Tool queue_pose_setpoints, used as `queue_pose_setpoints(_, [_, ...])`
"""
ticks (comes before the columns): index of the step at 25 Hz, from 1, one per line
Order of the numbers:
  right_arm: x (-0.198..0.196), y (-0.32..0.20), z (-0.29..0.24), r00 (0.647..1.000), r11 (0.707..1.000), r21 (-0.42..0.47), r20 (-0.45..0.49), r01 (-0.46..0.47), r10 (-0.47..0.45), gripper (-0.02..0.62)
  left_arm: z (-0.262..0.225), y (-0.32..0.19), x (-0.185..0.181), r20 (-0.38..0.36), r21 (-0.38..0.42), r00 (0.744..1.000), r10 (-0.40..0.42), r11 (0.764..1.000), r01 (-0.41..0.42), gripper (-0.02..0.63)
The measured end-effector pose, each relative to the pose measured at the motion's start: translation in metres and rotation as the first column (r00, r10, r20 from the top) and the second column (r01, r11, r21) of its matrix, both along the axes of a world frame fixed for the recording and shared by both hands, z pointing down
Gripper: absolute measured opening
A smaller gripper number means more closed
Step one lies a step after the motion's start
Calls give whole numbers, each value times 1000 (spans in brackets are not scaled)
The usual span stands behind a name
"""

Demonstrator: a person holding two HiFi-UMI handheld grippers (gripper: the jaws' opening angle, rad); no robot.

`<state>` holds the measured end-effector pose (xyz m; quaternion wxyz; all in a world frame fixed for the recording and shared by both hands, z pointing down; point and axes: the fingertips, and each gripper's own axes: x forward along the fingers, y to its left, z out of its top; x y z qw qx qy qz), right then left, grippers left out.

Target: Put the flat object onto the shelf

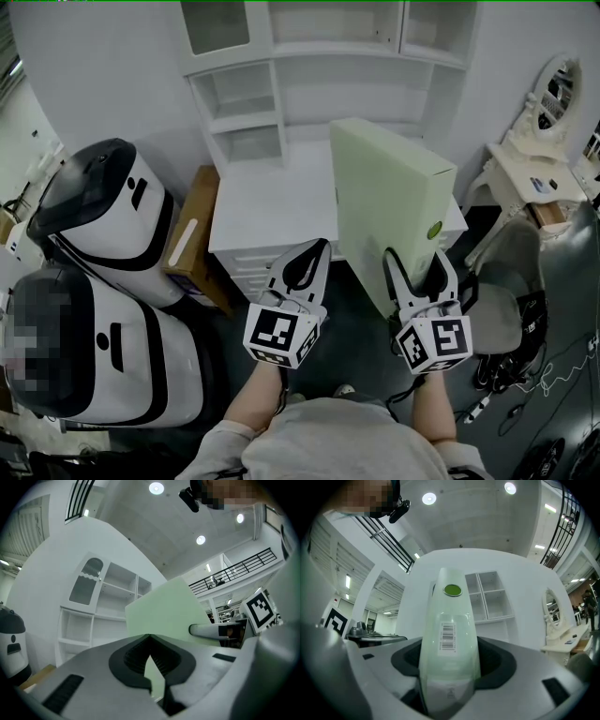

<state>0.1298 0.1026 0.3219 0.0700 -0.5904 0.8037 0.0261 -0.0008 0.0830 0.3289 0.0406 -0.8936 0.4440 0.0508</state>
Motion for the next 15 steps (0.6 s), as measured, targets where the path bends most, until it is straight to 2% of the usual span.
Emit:
queue_pose_setpoints(8, [23, -11, -3, 998, 999, 3, 34, 43, -43, 293, 0, -8, 22, -5, 5, 1000, -28, 1000, 28, 15])
queue_pose_setpoints(15, [36, -26, 3, 997, 997, -5, 26, 78, -78, 291, 9, -16, 30, -4, -7, 998, -67, 998, 67, 15])
